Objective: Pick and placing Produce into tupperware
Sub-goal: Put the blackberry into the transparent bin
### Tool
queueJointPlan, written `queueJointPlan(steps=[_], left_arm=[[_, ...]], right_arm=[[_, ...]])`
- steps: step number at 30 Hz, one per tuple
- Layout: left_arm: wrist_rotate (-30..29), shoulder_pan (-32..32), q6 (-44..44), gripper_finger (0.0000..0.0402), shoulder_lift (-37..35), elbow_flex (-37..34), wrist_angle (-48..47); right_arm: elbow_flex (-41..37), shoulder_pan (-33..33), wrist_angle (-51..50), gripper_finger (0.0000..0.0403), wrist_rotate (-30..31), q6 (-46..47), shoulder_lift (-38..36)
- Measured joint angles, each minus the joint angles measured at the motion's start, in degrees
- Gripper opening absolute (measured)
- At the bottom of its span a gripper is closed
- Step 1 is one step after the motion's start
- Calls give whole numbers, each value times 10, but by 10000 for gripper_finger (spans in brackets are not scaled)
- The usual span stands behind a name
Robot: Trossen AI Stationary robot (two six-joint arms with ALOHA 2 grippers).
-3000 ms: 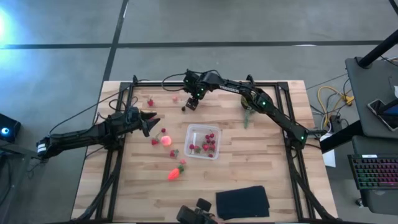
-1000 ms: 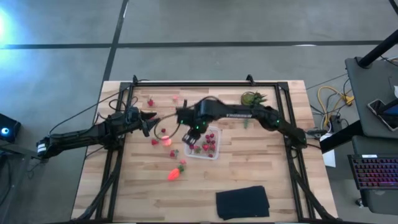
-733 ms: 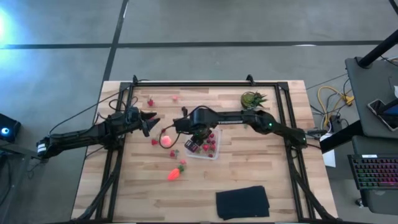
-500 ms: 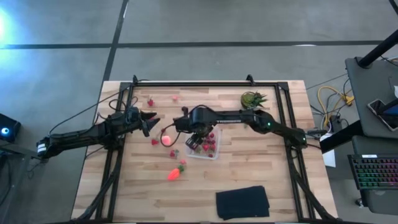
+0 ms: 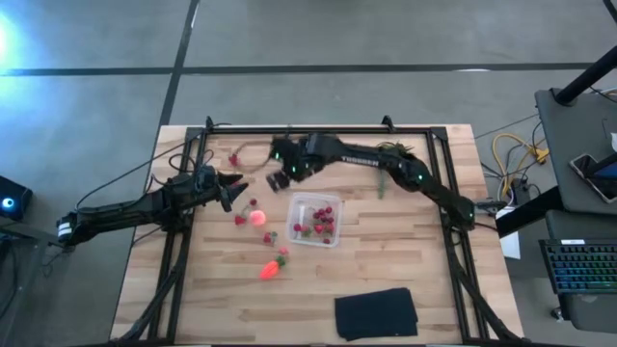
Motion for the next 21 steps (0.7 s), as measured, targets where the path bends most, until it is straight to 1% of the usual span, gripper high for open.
queueJointPlan(steps=[3, 5, 10, 13, 15, 19, 20, 21], left_arm=[[0, 0, 0, 226, 0, 0, 0], [0, 0, 0, 226, 0, 0, 0], [0, 0, 0, 226, 0, 0, 0], [0, 0, 0, 226, 0, 0, 0], [0, 0, 0, 226, 0, 0, 0], [0, 0, 0, 226, 0, 0, 0], [0, 0, 0, 226, 0, 0, 0], [0, 0, 0, 226, 0, 0, 0]], right_arm=[[0, -20, 17, 232, -43, -6, 3], [0, -21, 19, 230, -60, -24, 2], [0, -17, 35, 228, -59, -59, -33], [0, -14, 49, 228, -51, -74, -68], [0, -3, 61, 228, -32, -94, -97], [0, 39, 81, 228, -10, -155, -176], [1, 54, 81, 228, 4, -167, -196], [1, 70, 80, 228, 29, -176, -217]])
